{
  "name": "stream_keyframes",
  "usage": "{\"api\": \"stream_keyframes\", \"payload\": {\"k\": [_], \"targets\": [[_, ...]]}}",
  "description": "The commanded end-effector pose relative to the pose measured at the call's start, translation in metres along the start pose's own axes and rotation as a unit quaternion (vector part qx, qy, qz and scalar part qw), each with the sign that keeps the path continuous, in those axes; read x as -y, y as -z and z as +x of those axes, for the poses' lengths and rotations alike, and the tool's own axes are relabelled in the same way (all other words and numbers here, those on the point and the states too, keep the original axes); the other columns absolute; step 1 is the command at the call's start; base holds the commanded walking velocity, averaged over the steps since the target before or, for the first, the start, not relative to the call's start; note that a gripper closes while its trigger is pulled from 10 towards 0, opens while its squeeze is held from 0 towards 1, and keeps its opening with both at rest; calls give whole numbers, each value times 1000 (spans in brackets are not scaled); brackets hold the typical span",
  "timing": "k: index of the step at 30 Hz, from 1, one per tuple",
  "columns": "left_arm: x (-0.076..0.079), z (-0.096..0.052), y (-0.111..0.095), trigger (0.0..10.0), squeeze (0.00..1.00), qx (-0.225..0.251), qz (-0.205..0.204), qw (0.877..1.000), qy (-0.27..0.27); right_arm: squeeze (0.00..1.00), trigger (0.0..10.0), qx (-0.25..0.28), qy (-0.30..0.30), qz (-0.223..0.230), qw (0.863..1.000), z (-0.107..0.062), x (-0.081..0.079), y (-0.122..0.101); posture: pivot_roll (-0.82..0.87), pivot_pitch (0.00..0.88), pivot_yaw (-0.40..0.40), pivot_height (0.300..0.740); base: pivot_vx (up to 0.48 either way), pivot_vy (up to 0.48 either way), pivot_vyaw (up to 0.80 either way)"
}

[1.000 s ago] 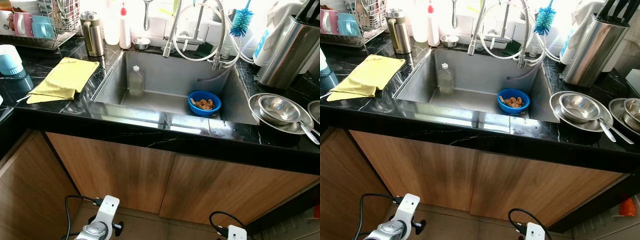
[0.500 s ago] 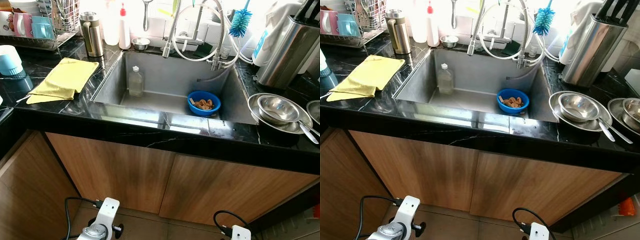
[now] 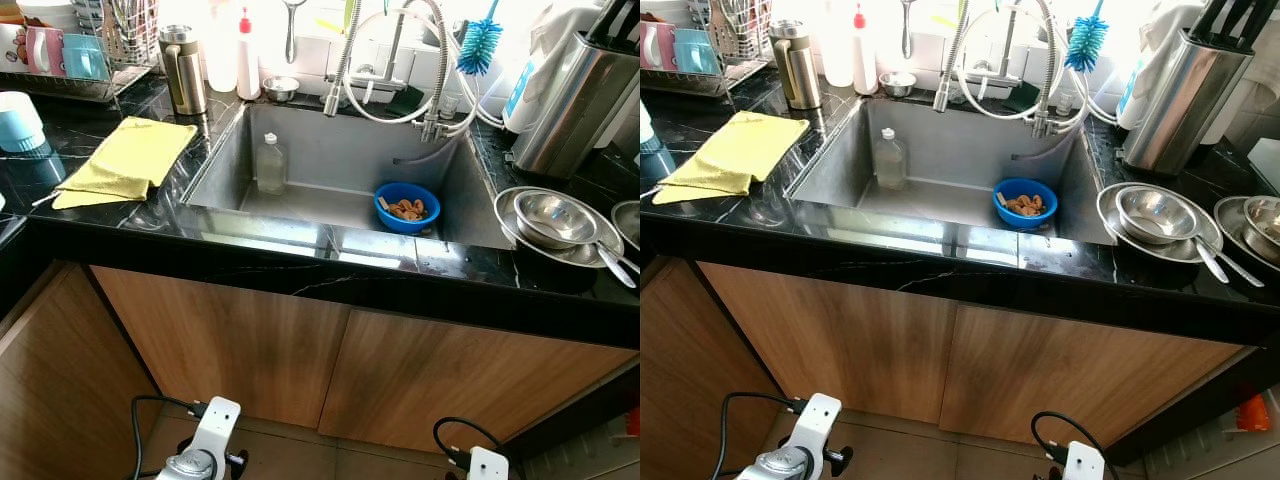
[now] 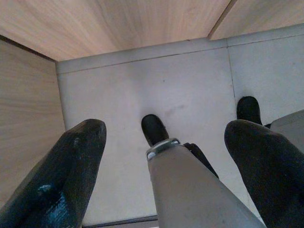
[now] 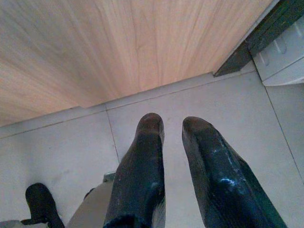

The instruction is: Kitchen organization

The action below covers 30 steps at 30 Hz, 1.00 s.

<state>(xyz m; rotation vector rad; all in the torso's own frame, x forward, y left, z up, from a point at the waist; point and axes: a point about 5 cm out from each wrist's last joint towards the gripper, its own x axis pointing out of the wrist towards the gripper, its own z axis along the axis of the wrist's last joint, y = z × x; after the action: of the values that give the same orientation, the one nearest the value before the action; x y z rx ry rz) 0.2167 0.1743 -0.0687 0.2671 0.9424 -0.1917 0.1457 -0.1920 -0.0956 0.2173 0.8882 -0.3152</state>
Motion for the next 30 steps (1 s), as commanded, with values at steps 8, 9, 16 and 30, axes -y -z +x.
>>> {"api": "stream_keyframes", "payload": {"k": [8, 9, 16, 30], "targets": [[4, 1, -1, 10000, 0, -2, 1, 1000, 7, 0, 10000, 12, 7, 8, 1000, 1, 2, -6, 112, 47, -106, 736, 268, 0, 0], [4, 1, -1, 10000, 0, -2, 1, 1000, 7, 0, 10000, 13, 7, 8, 1000, 1, 2, -6, 112, 48, -106, 736, 266, 0, 0], [4, 1, -6, 10000, 0, 5, 1, 1000, 6, 0, 10000, 14, 7, 5, 1000, 2, 2, -8, 112, 50, -106, 736, 268, 0, 0], [6, 2, -10, 10000, 0, 13, 1, 1000, 9, 0, 10000, 14, 5, 3, 1000, 2, 1, -10, 116, 44, -109, 736, 275, 0, 0]]}}
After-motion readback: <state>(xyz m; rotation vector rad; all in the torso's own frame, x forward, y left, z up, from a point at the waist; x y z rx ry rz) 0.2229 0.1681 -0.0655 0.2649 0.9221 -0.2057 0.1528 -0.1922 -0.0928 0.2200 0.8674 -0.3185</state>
